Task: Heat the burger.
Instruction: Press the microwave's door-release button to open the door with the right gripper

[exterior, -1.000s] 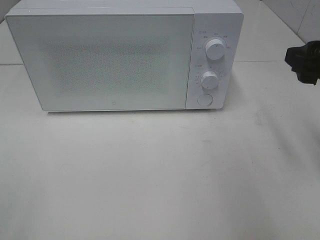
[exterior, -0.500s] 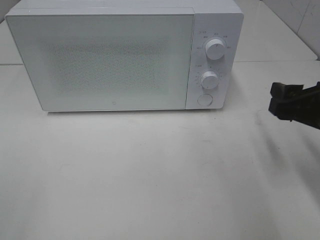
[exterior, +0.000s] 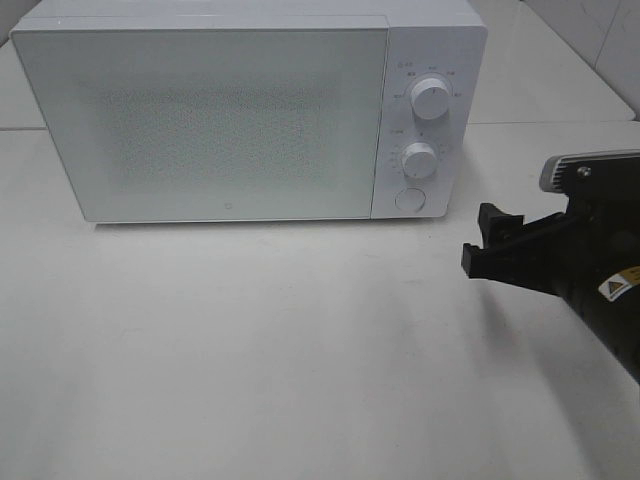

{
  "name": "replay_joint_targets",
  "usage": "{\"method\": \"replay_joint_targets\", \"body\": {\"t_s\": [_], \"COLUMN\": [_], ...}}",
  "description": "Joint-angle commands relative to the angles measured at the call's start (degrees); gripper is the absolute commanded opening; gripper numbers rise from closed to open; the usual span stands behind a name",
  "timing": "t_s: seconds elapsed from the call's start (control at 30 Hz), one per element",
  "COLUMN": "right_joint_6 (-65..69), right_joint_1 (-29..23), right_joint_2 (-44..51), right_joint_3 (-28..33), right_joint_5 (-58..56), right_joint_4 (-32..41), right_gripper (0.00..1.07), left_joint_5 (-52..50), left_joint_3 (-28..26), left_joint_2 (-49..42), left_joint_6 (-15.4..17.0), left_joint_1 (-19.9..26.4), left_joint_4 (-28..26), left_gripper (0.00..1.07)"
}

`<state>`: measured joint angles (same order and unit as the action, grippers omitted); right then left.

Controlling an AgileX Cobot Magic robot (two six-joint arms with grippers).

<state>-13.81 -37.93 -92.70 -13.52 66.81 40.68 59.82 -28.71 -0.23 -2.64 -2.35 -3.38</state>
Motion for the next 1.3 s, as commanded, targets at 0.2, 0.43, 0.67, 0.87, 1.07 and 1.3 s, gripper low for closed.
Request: {"method": "replay_joint_targets", "body": {"t_s": [0.2,0.43,0.67,0.87,1.07,1.3], "right_joint_6": [-0.52,-0.52,1.78,15.81,37.53,57.75], "right_joint_1": [-6.30,-9.11,-9.57,-9.57,-9.57,-9.57], "right_joint_2": [-4.41,-6.47,-6.47,-6.47,-6.47,-6.47], "right_joint_3": [-4.18,-6.88,-7.28,-7.28,-7.28,-7.28], "right_joint_5": [1.78,1.43,0.86,0.06,0.06,0.00], "right_joint_4": [3.72,4.07,4.87,4.98,4.98,4.93], "right_gripper": [0.76,0.76,0.76,0.76,0.76,0.73], "left_joint_5": [-0.34,-0.34,-0.34,-0.34,-0.34,-0.34], "left_joint_3": [0.23,0.23,0.23,0.23,0.23,0.23], "left_joint_2": [-1.20,-1.20,-1.20,-1.20,-1.20,-1.20], "left_joint_6": [0.46,0.46,0.46,0.46,0.46,0.46], "left_joint_1": [0.11,0.11,0.11,0.11,0.11,0.11], "left_joint_4": [0.17,0.17,0.17,0.17,0.17,0.17], "left_gripper": [1.04,1.04,1.04,1.04,1.04,1.04]}}
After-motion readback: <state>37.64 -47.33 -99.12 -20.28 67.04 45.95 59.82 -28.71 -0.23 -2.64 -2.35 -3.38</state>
